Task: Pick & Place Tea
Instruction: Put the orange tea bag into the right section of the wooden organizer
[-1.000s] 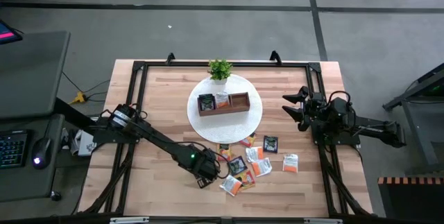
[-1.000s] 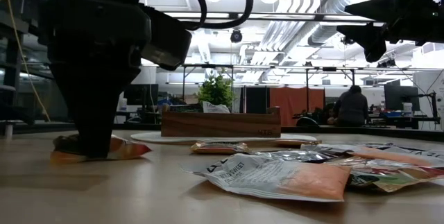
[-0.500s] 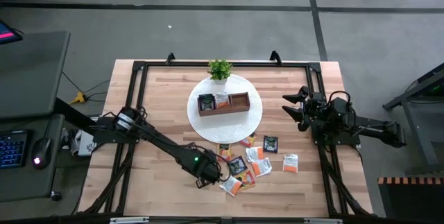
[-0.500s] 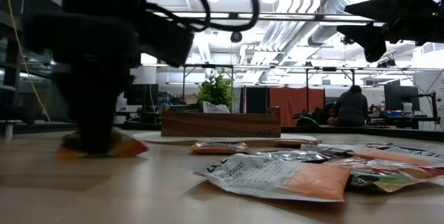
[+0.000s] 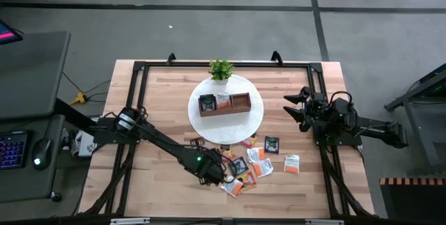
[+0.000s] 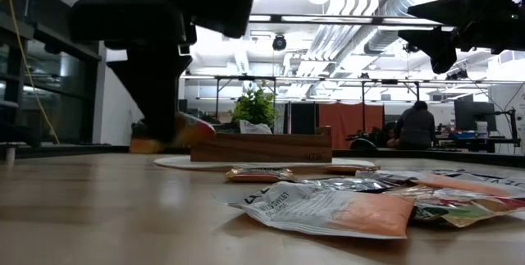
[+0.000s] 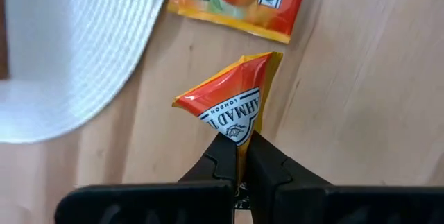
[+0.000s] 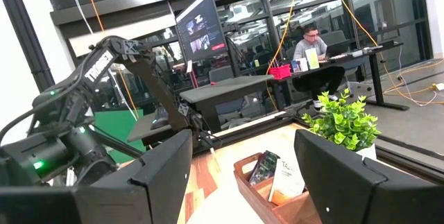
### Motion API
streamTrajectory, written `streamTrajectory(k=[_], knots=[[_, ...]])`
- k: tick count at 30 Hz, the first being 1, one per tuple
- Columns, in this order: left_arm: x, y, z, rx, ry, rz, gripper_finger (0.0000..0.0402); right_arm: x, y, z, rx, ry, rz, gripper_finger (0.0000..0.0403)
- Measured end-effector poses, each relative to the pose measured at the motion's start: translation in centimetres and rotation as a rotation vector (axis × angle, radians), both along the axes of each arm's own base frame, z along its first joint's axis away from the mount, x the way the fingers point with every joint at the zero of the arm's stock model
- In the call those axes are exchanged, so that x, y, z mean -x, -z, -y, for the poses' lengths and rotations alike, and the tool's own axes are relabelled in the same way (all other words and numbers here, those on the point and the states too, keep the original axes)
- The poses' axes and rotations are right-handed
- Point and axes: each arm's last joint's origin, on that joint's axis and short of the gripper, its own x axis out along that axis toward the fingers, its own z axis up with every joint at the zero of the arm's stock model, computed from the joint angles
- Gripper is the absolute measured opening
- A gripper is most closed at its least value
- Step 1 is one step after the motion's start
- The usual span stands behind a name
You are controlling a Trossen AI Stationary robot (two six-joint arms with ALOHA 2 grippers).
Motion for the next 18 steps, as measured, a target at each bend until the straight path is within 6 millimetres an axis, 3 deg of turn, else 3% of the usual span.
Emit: streamTrajectory(k=[7, 18], knots=[[-0.3, -1.1, 0.0, -0.062, 0.105, 0.000, 0.0000, 0.0, 0.0, 0.0, 0.000, 0.000, 0.000, 0.0250], [-1.0, -2.1, 0.0, -0.239, 0.532, -0.066, 0.0000, 0.0, 0.0, 0.0, 0.000, 0.000, 0.000, 0.0250]])
